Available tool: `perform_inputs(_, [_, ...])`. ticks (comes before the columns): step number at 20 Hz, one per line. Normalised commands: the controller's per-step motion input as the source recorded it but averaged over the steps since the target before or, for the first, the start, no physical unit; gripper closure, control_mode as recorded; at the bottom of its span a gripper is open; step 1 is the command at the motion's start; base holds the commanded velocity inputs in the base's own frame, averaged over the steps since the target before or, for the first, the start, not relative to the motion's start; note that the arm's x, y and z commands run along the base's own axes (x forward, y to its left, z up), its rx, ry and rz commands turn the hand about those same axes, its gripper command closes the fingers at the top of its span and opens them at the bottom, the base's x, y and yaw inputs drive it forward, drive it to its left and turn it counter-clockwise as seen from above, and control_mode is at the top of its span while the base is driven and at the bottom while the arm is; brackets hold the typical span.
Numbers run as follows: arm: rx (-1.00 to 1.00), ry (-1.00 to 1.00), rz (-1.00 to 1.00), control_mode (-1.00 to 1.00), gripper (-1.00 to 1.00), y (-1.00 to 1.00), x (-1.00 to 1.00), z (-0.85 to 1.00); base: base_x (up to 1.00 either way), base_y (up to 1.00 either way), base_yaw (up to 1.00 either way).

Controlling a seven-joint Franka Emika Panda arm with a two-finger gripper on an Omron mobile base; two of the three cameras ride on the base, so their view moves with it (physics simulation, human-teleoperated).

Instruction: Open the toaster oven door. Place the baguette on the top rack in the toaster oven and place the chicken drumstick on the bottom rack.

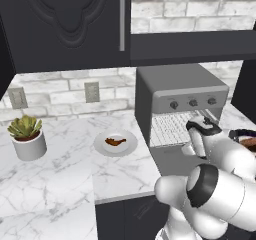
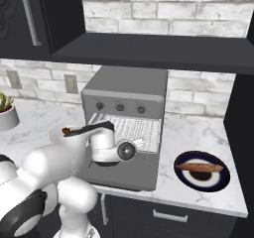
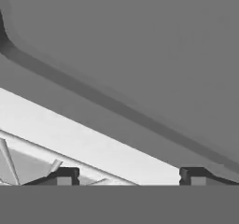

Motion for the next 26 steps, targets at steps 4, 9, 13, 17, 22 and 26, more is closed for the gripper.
perform_inputs(4, [-0.09,0.36,0.12,-1.0,1.0,-0.05,-0.86,-0.13,0.0,0.0,0.0])
perform_inputs(9, [-0.1,0.31,0.12,-1.0,1.0,0.0,-0.81,-0.02,0.0,0.0,0.0])
perform_inputs(13, [-0.19,0.12,0.14,-1.0,1.0,0.18,-0.77,-0.06,0.0,0.0,0.0])
perform_inputs(17, [-0.16,0.0,0.02,-1.0,-1.0,0.48,-0.17,0.28,0.0,0.0,0.0])
perform_inputs(22, [-0.09,0.03,0.13,-1.0,-1.0,0.45,-0.01,1.0,0.0,0.0,0.0])
perform_inputs(26, [-0.31,0.04,0.24,-1.0,-1.0,1.0,-0.03,0.84,0.0,0.0,0.0])
